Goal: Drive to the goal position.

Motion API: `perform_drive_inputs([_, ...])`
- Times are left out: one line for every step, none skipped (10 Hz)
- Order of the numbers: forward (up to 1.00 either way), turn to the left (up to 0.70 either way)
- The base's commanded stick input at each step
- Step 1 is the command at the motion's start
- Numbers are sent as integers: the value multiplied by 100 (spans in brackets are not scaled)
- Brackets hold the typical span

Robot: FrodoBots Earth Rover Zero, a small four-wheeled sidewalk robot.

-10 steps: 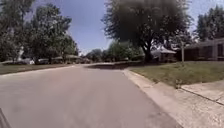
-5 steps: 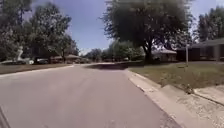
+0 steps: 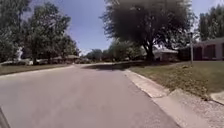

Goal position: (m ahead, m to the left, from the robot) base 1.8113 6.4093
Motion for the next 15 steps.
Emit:
perform_drive_inputs([70,0])
perform_drive_inputs([70,0])
perform_drive_inputs([70,0])
perform_drive_inputs([70,0])
perform_drive_inputs([70,0])
perform_drive_inputs([70,0])
perform_drive_inputs([70,0])
perform_drive_inputs([70,0])
perform_drive_inputs([70,0])
perform_drive_inputs([70,0])
perform_drive_inputs([70,0])
perform_drive_inputs([70,0])
perform_drive_inputs([70,0])
perform_drive_inputs([70,0])
perform_drive_inputs([70,0])
